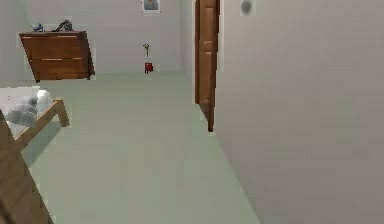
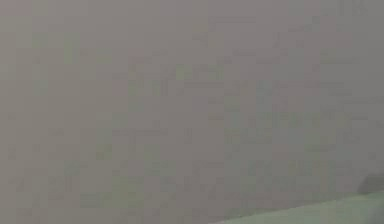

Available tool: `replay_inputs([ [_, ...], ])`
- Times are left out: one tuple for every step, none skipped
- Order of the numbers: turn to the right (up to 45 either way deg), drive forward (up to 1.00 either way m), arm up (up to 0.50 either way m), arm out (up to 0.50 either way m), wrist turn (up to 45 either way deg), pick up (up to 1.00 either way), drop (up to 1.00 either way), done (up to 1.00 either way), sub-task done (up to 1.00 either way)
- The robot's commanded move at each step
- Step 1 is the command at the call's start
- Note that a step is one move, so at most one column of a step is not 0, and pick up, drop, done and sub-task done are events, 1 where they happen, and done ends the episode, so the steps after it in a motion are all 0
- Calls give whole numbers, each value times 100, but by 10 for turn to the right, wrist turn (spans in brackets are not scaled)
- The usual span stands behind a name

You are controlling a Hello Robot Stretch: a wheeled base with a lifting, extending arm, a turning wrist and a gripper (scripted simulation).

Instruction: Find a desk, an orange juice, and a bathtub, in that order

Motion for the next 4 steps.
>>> replay_inputs([
  [-30,0,0,0,0,0,0,0,0],
  [0,30,0,0,0,0,0,0,0],
  [0,100,0,0,0,0,0,0,0],
  [-30,0,0,0,0,0,0,0,0],
])
